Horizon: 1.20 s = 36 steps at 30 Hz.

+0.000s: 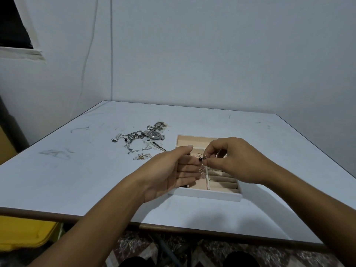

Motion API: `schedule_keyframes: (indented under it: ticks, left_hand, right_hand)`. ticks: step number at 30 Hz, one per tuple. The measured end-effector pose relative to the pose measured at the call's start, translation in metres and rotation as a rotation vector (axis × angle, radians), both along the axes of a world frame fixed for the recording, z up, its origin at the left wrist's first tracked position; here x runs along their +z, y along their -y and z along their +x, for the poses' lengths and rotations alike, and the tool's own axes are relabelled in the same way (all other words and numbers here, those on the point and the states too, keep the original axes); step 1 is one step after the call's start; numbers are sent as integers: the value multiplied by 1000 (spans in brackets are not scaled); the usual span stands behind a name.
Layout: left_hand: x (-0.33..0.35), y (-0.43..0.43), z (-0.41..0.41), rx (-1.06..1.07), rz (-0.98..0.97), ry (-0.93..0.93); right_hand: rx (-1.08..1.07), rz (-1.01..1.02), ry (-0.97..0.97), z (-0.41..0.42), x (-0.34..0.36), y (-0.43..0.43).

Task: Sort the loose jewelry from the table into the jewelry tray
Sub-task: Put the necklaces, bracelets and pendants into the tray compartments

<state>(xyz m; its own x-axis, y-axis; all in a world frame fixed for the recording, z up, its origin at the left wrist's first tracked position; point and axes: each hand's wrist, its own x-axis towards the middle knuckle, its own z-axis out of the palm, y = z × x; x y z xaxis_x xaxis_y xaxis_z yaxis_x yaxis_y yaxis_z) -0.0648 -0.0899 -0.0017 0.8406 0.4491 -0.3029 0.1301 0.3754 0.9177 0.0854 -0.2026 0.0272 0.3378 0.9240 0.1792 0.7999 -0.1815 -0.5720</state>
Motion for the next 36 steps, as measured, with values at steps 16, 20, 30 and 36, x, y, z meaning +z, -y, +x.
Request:
schedule_keyframes:
  ticks: [16, 20, 30, 36]
  left_hand:
    - [-5, -6, -23, 63, 220, 7]
    - [-9, -19, -36, 205, 243, 45]
    - [-18, -66, -65, 494, 550, -99]
    - [-25, -85, -77, 578, 719, -214]
  right_hand:
    - [-18, -15, -47, 4, -14, -15]
    - [19, -24, 5, -6, -14, -38]
    - [168, -112, 267, -36, -18, -127]
    - [222, -179, 331, -50, -32, -161]
